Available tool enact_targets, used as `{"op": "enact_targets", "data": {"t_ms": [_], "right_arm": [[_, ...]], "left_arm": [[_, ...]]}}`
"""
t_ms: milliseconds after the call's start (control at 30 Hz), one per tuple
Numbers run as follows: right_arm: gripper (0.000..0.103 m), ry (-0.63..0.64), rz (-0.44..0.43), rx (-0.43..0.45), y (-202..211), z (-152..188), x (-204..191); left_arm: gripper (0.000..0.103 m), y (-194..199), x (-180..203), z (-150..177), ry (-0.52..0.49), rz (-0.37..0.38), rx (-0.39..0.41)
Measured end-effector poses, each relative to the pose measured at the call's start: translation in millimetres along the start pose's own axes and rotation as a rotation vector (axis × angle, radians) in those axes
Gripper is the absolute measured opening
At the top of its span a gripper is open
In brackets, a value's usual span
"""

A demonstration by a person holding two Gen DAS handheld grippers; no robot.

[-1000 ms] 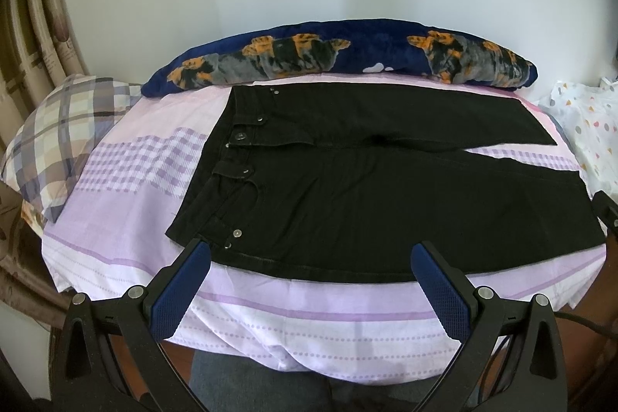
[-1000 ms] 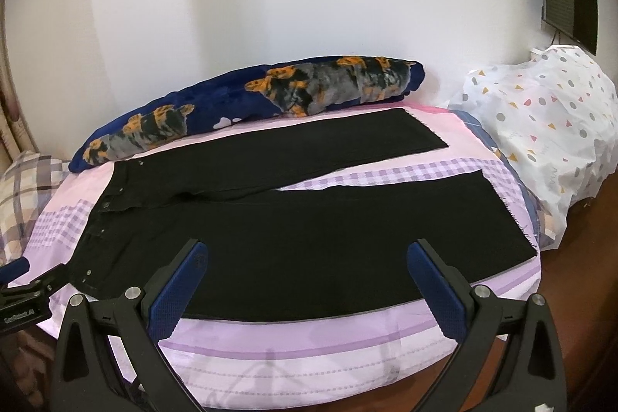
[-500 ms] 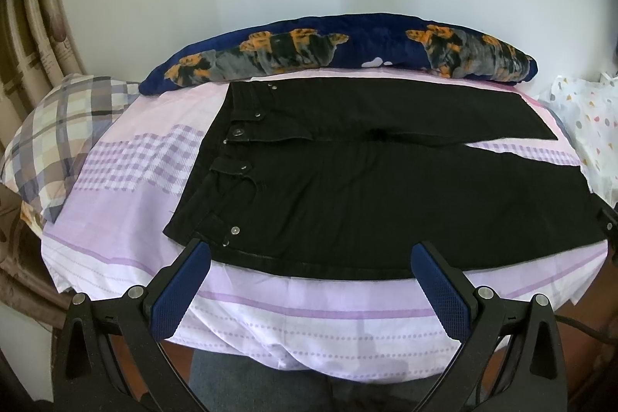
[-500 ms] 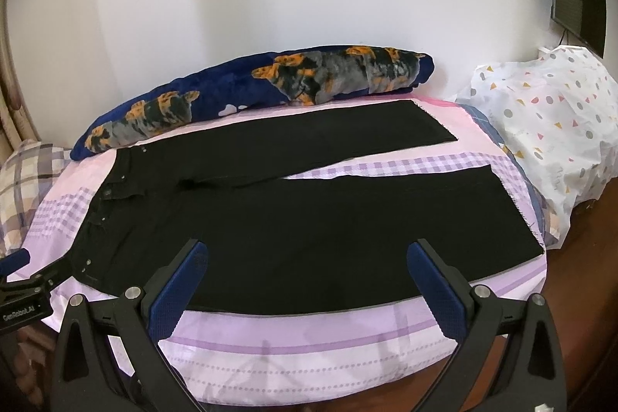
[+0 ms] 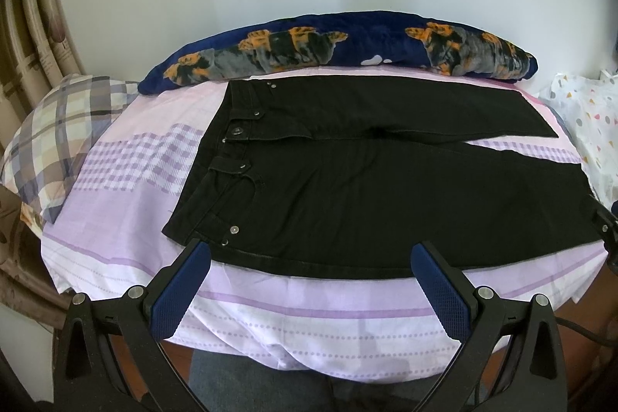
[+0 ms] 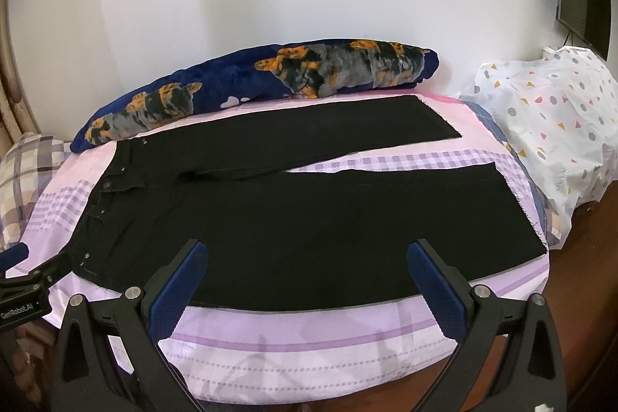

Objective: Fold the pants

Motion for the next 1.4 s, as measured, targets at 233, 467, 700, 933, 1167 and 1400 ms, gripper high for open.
{"op": "enact_targets", "data": {"t_ms": [233, 467, 700, 933, 1167, 1400], "right_arm": [[0.103, 0.0, 0.001, -0.014, -5, 3, 0], [0.103, -0.012, 0.005, -0.041, -19, -2, 0], [0.103, -0.021, -0.011, -0.077, -45, -13, 0], [0.103, -0.083, -0.099, -0.122, -93, -32, -6], [0.103, -0.127, -0.155, -0.15, -146, -59, -13], [0.103, -0.107, -0.147, -0.159, -193, -89, -21]], "left_arm": [[0.103, -9, 3, 7, -0.003, 0.005, -0.018], [0.103, -25, 0, 4, 0.002, 0.022, -0.053], [0.103, -54, -12, -18, 0.042, 0.053, -0.083], [0.101, -110, -42, -62, 0.113, 0.132, -0.122], [0.076, -183, -77, -116, 0.162, 0.231, -0.174], [0.051, -268, -101, -159, 0.286, 0.416, -0.296]]}}
Point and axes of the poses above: each gripper's, at about its wrist camera, not at the fingertips, and y roughly against the way its jaws point, x to its right, z to its underside, the point moved 6 cm from there along -y, roughly the way its jaws point, and after that the axes turned 12 degrees about -z, right-handed, at the moved point
